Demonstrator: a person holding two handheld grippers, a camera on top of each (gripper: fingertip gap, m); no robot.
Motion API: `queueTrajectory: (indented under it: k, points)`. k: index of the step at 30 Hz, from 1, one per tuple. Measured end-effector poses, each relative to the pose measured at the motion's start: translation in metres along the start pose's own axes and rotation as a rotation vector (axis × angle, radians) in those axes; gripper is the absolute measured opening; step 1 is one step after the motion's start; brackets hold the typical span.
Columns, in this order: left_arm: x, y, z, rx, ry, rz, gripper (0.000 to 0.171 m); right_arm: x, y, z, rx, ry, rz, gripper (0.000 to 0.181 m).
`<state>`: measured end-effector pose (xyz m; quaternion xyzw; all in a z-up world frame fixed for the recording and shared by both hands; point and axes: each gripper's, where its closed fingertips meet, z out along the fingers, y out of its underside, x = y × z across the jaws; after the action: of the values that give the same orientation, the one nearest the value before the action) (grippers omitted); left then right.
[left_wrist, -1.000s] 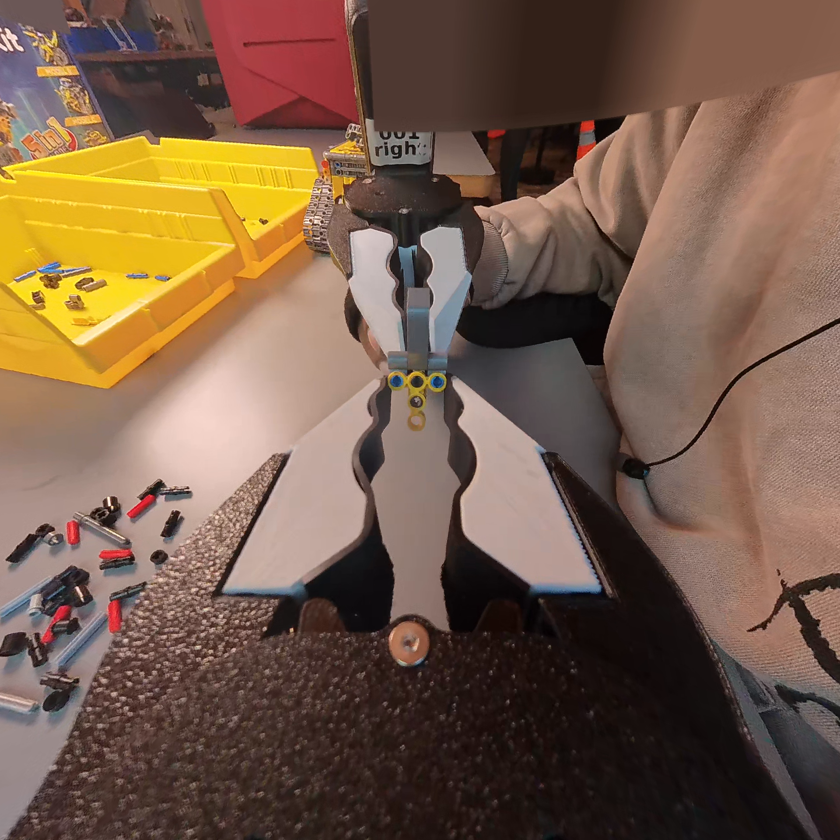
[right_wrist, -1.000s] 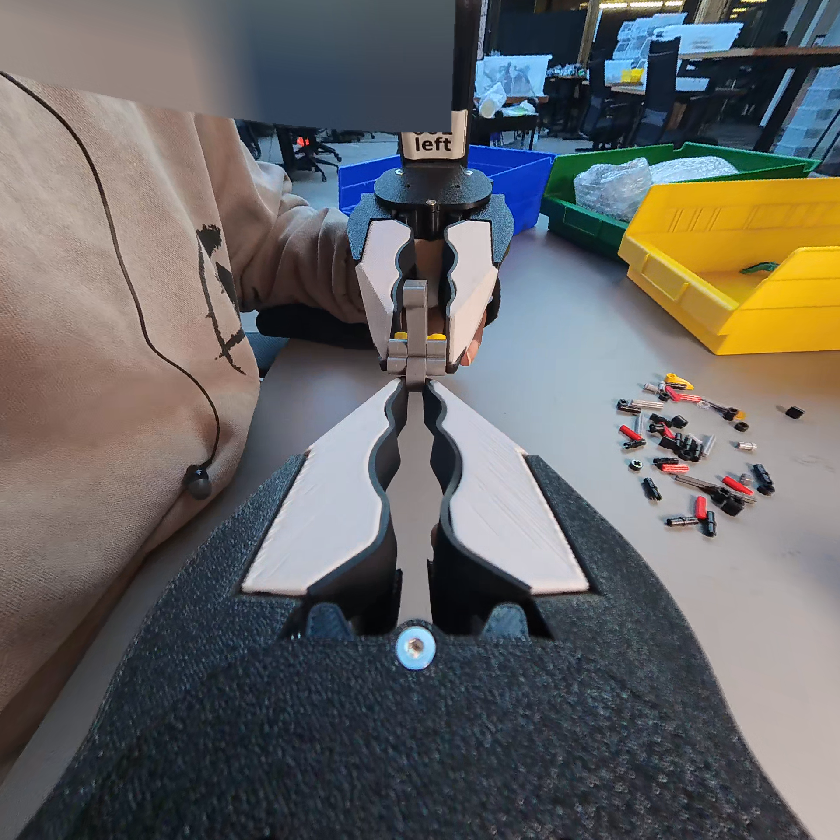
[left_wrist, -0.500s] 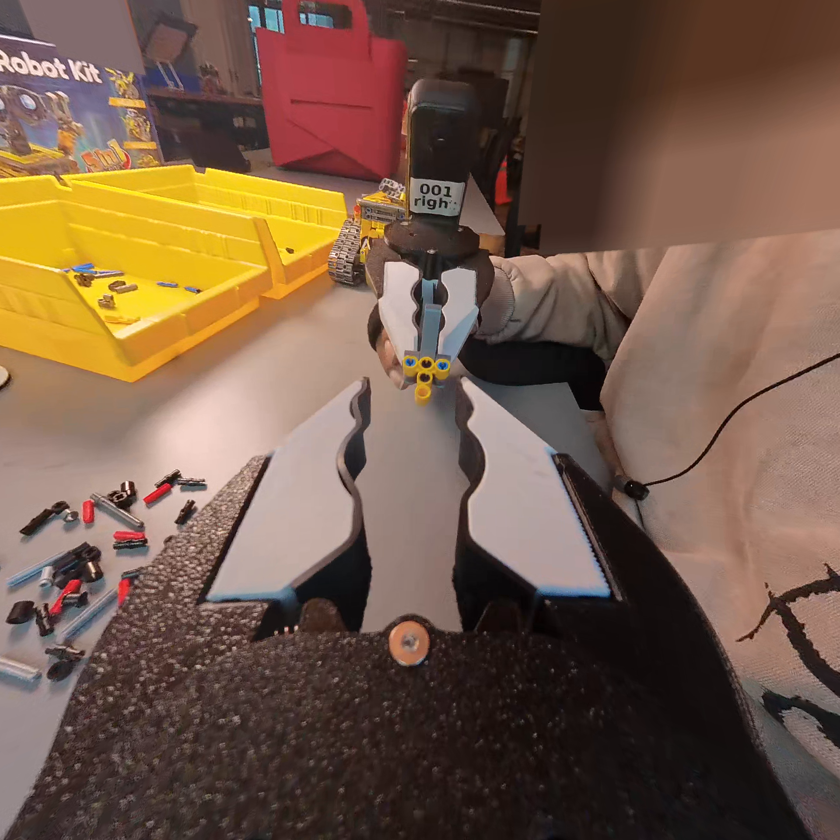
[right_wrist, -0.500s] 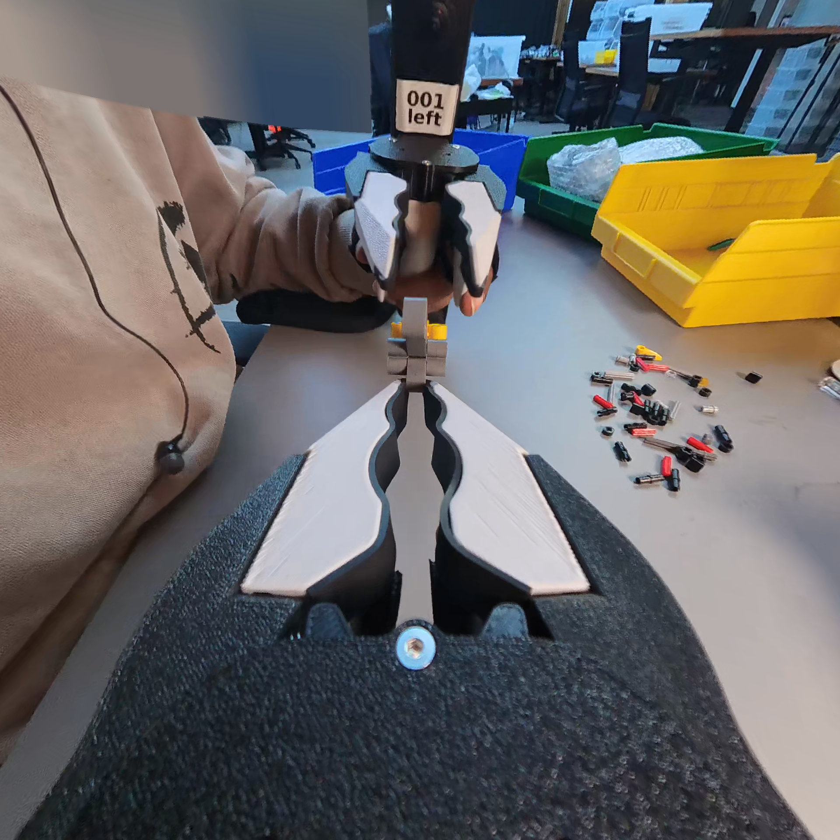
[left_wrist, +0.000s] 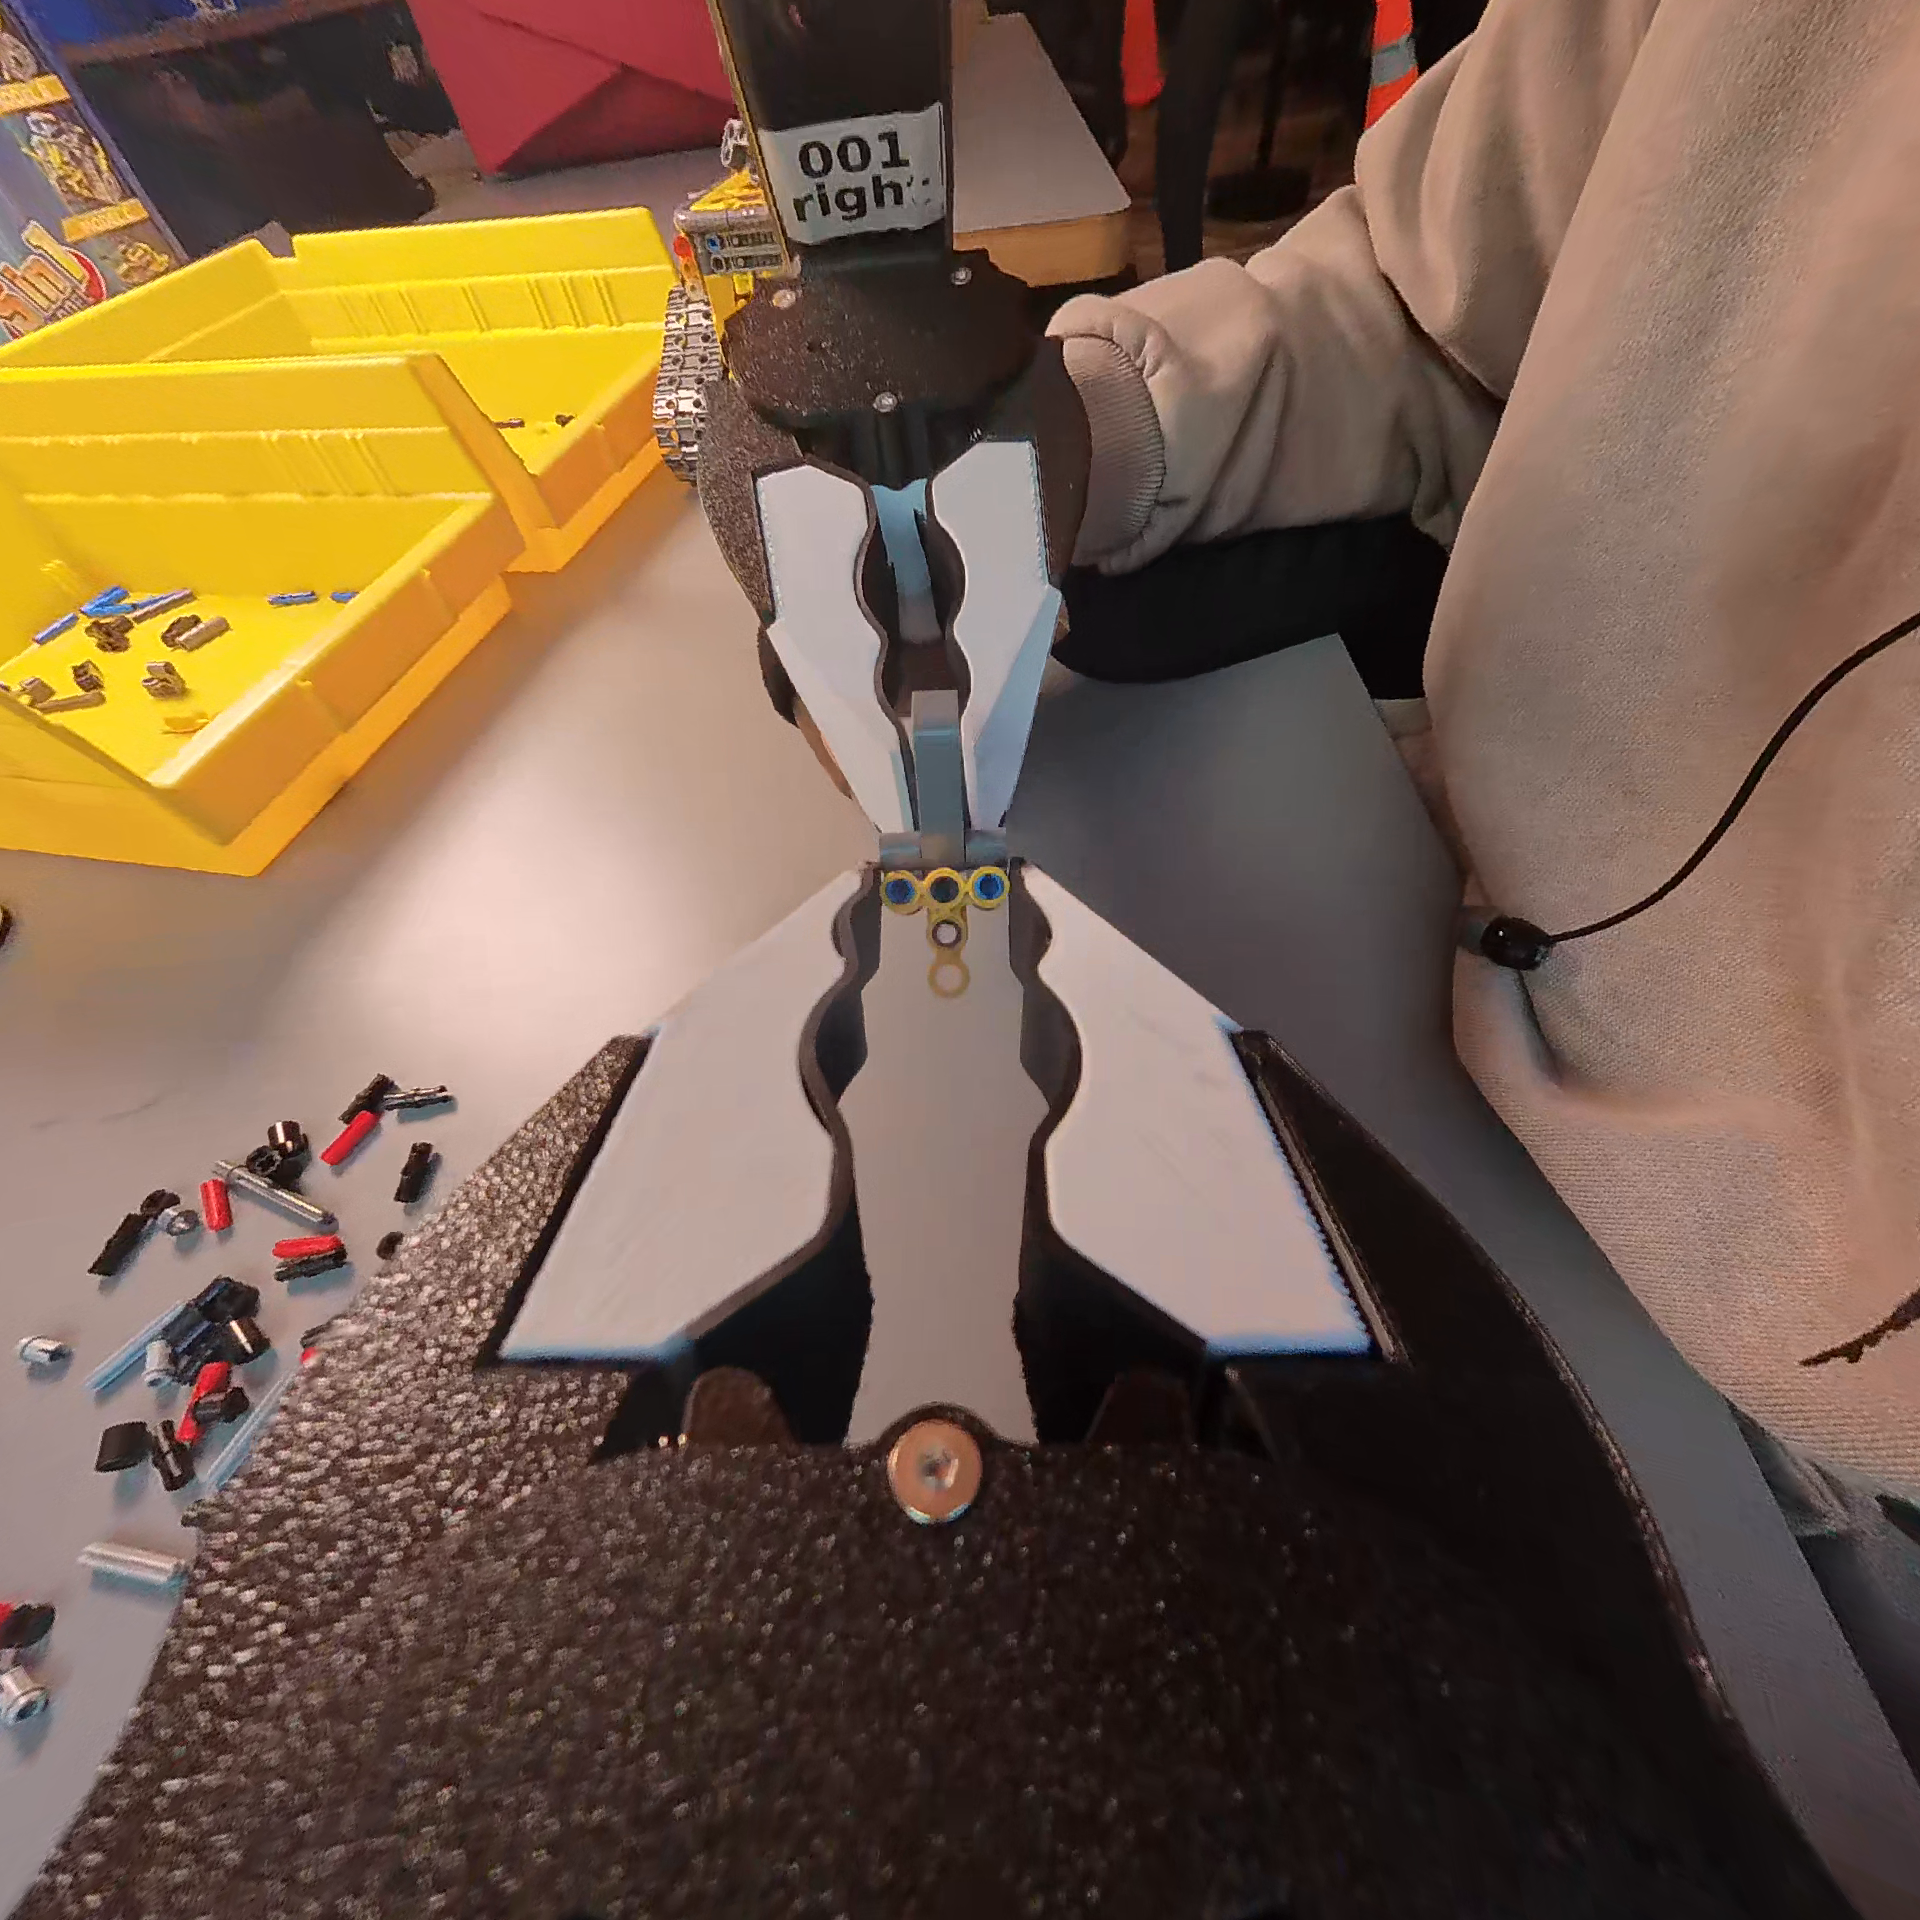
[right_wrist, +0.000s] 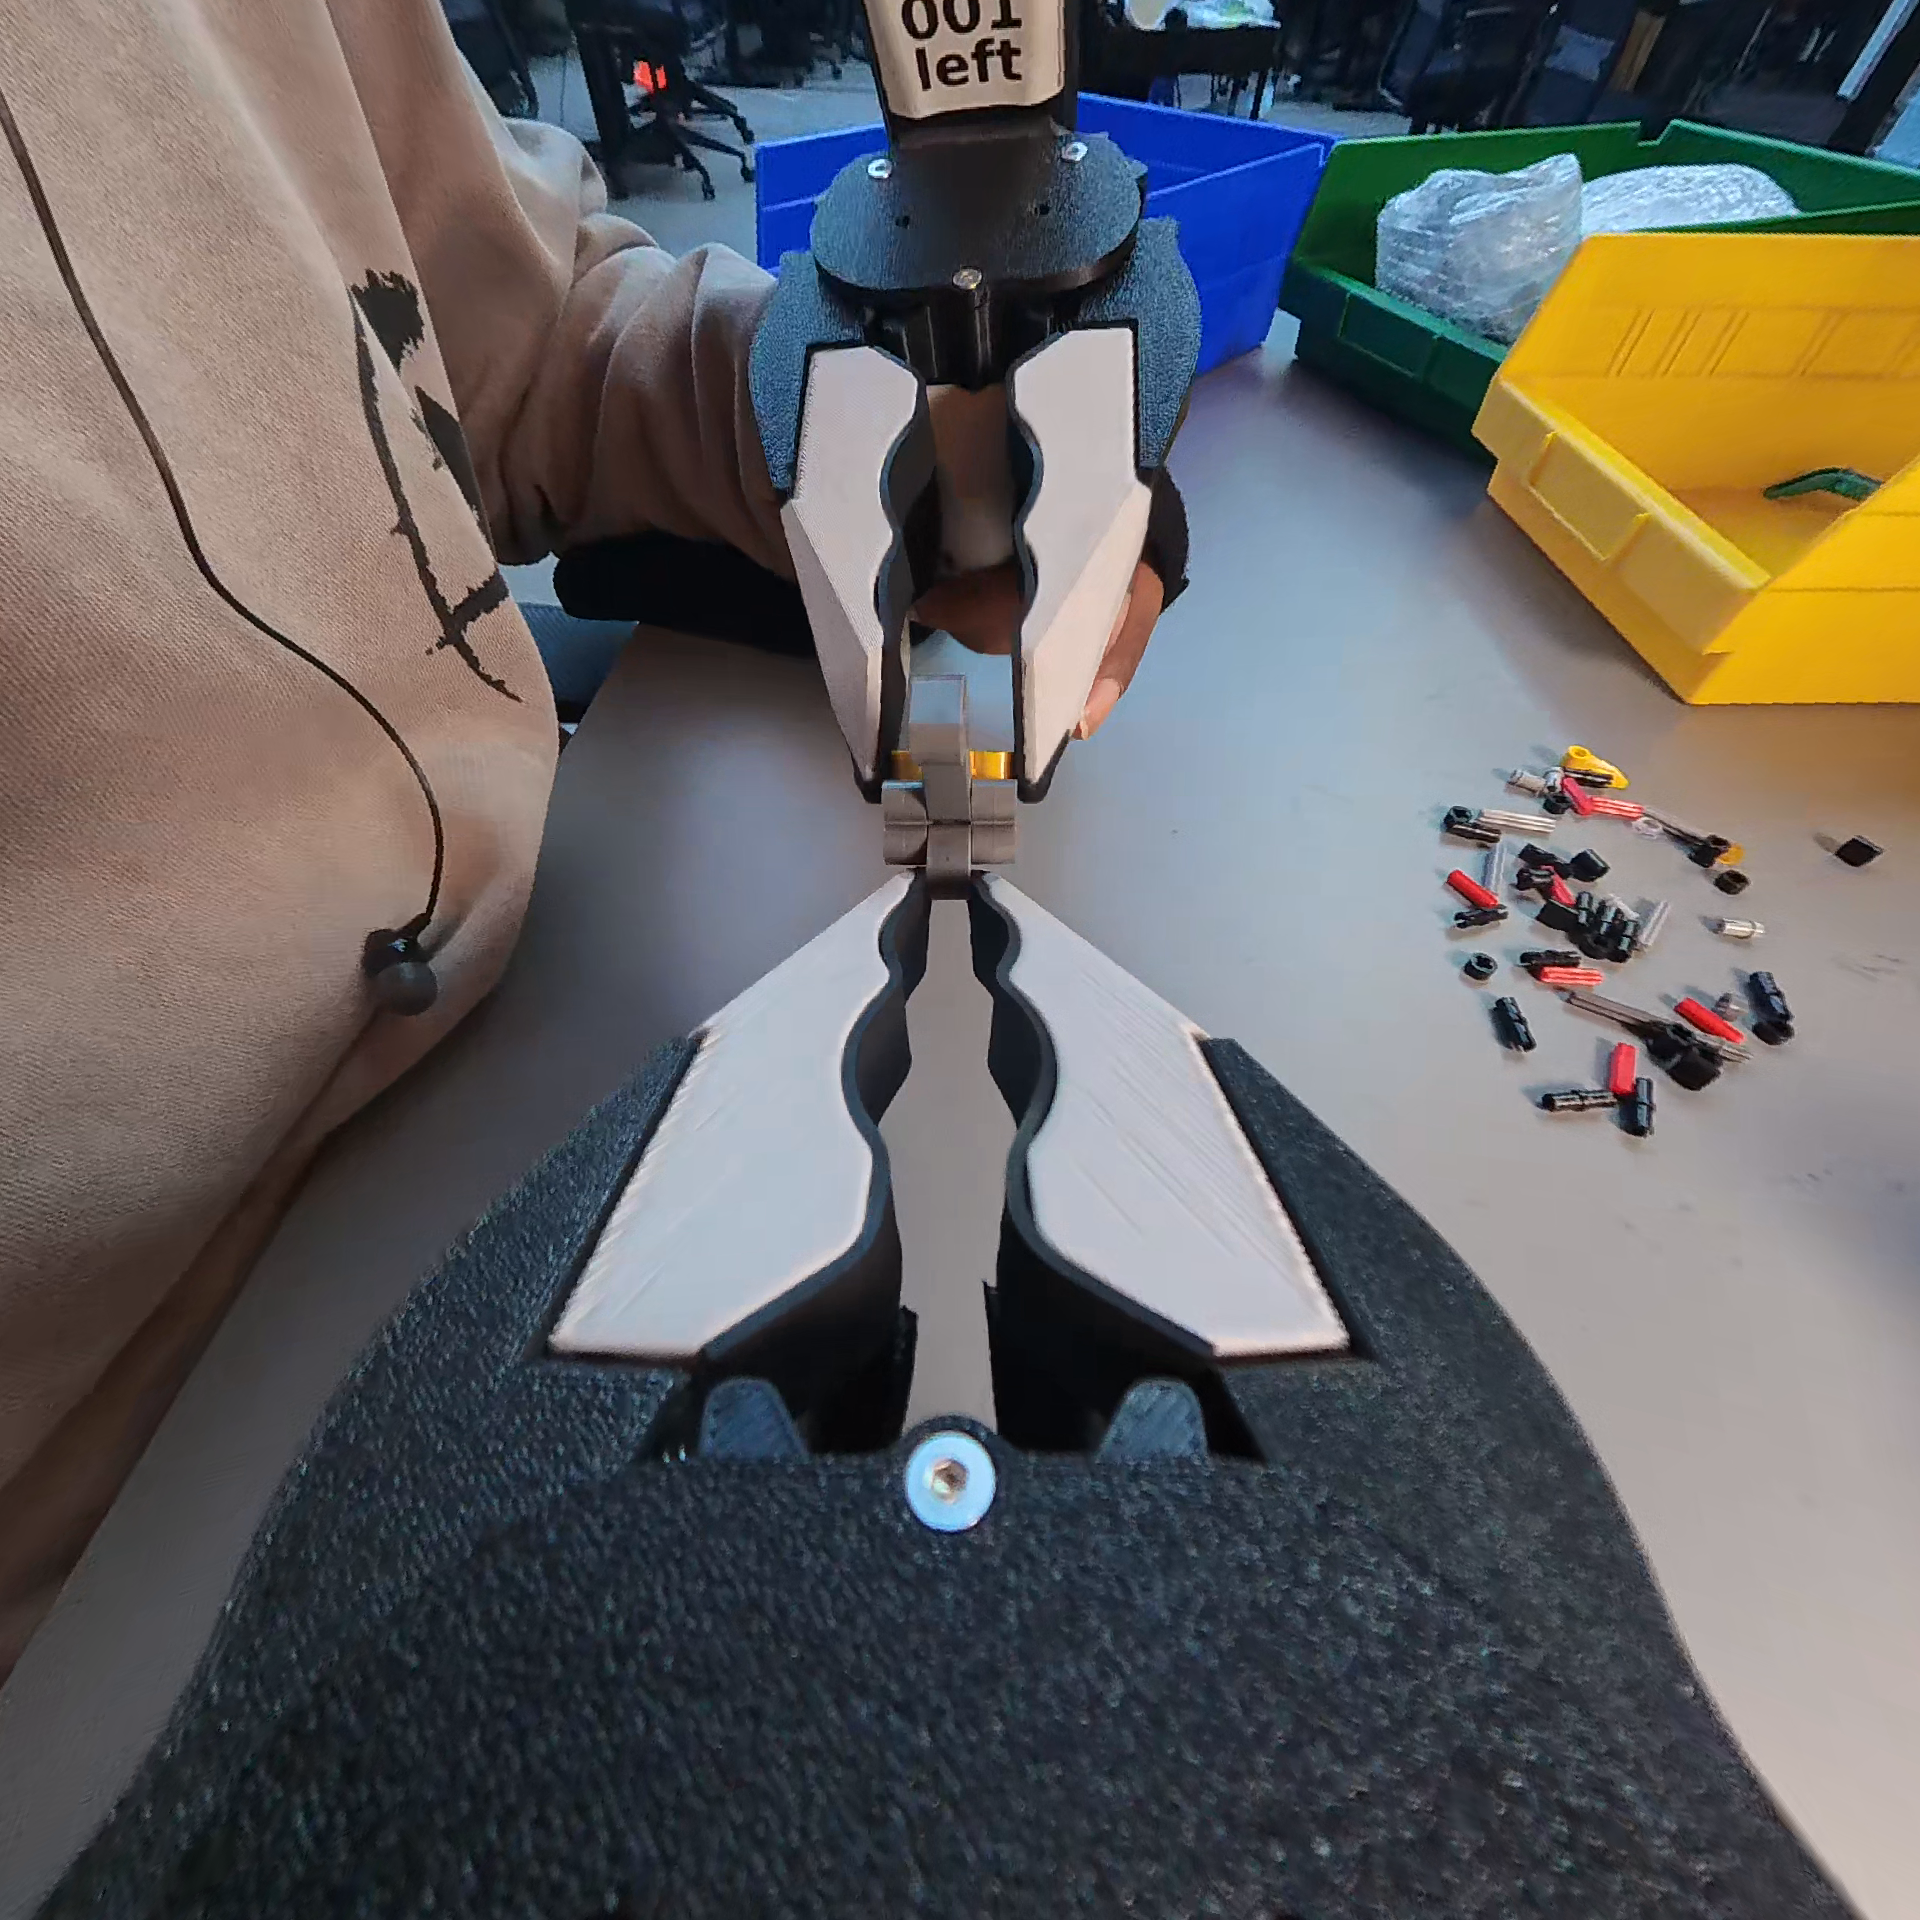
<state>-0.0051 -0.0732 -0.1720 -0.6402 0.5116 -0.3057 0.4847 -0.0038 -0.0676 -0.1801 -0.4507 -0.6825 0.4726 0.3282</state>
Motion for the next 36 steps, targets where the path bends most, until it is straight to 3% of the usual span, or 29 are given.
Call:
queueTrajectory:
  k: [8, 12, 20, 27, 31, 36]
  points:
    - [0.001, -0.015, 0.001, 0.101, -0.008, 0.015, 0.024, -0.004, -0.010, 0.002, 0.052, 0.023, -0.035, 0.007]
    - [0.000, -0.004, 0.005, 0.047, -0.011, 0.024, 0.024, -0.002, -0.003, 0.002, 0.002, 0.038, -0.058, 0.004]
    - [-0.004, 0.033, 0.021, -0.198, -0.062, 0.135, 0.025, 0.005, 0.029, 0.013, -0.247, 0.121, -0.168, 0.003]
    - [-0.013, 0.020, 0.017, -0.097, -0.075, 0.050, 0.025, 0.011, 0.014, 0.001, -0.126, 0.143, -0.110, 0.002]
    - [-0.015, 0.018, 0.012, -0.042, -0.047, -0.044, 0.025, 0.014, -0.005, -0.009, 0.006, 0.128, -0.031, 0.026]
    - [-0.010, 0.016, 0.013, -0.042, -0.028, -0.037, 0.025, 0.007, -0.006, -0.003, 0.010, 0.097, -0.035, 0.013]
